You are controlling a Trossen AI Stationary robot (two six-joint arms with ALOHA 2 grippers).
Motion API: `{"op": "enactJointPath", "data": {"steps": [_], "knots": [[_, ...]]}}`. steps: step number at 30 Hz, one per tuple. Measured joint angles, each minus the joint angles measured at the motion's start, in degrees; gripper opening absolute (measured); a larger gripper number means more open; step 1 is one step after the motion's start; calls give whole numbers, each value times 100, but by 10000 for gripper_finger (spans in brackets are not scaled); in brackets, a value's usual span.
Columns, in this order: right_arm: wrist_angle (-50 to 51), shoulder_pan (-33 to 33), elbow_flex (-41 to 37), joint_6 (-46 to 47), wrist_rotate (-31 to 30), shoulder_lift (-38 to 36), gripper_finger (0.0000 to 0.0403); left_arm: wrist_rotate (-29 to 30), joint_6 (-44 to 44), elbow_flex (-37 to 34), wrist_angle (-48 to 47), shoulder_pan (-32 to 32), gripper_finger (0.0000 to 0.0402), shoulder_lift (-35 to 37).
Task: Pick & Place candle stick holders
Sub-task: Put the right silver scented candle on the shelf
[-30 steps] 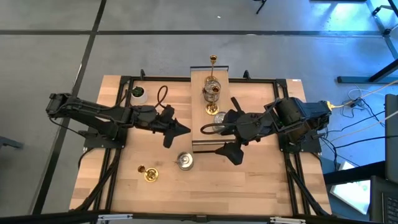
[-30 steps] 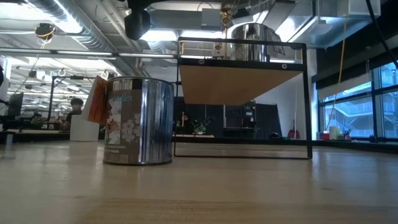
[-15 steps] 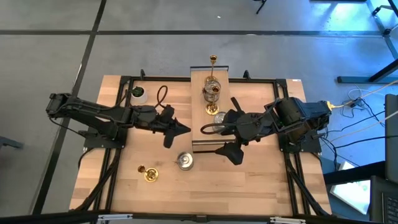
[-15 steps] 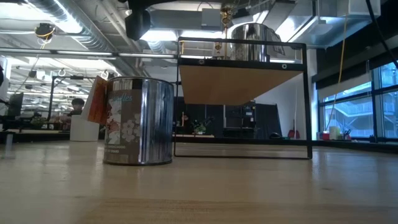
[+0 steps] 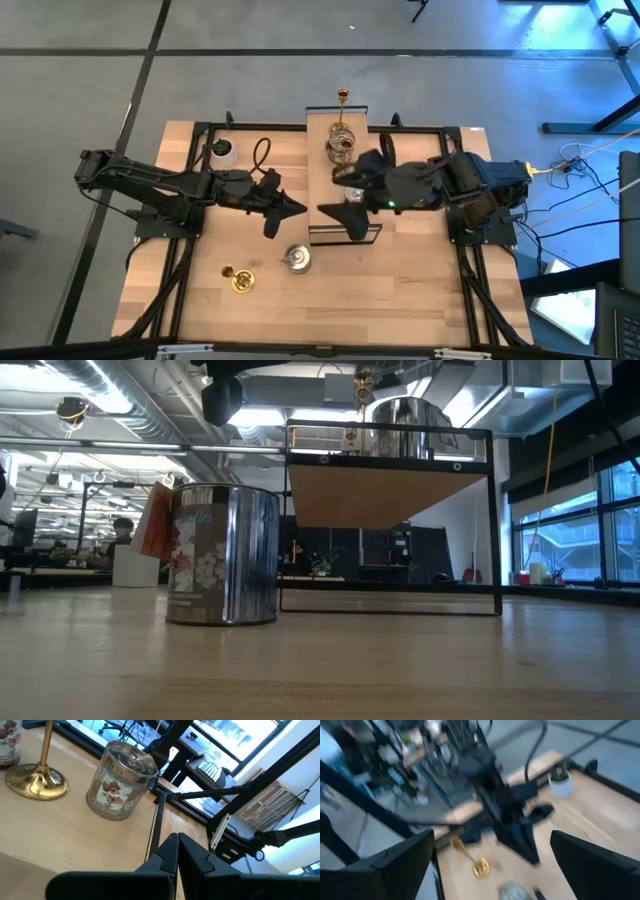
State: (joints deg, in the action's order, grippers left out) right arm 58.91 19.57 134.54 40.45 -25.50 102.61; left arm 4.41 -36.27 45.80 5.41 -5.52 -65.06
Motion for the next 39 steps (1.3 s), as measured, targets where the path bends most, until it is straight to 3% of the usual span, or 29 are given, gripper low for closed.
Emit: {"op": "enactJointPath", "data": {"steps": [3,6,10,13,15,18,23,24,27,31,35,39], "knots": [[-520,-99,-2,-182,75,56,400,20,-1,0,2,-53,2,0],[-963,-196,-80,-419,566,118,400,71,16,0,0,-149,2,2],[-1131,-281,-103,32,647,287,399,199,107,0,-34,-242,2,2],[-1125,-425,-101,422,1262,474,378,206,111,0,-50,-236,2,2],[-1075,-466,-102,608,1770,623,340,207,111,0,-52,-234,2,2],[-1123,-438,-103,681,2117,789,250,197,152,0,-63,-225,2,2],[-1546,-338,-103,156,1862,780,46,182,158,0,-92,-225,2,2],[-1635,-327,-103,-58,1761,741,24,180,159,0,-92,-225,2,2],[-2056,-330,-96,-185,1730,625,11,172,157,0,-90,-225,2,2],[-2519,-471,-96,323,2201,611,8,170,127,0,-78,-225,2,2],[-3975,-703,-101,686,3123,621,8,191,116,0,-44,-249,2,4],[-5039,-758,-87,-231,4351,582,7,301,107,0,-44,-326,2,4]]}}
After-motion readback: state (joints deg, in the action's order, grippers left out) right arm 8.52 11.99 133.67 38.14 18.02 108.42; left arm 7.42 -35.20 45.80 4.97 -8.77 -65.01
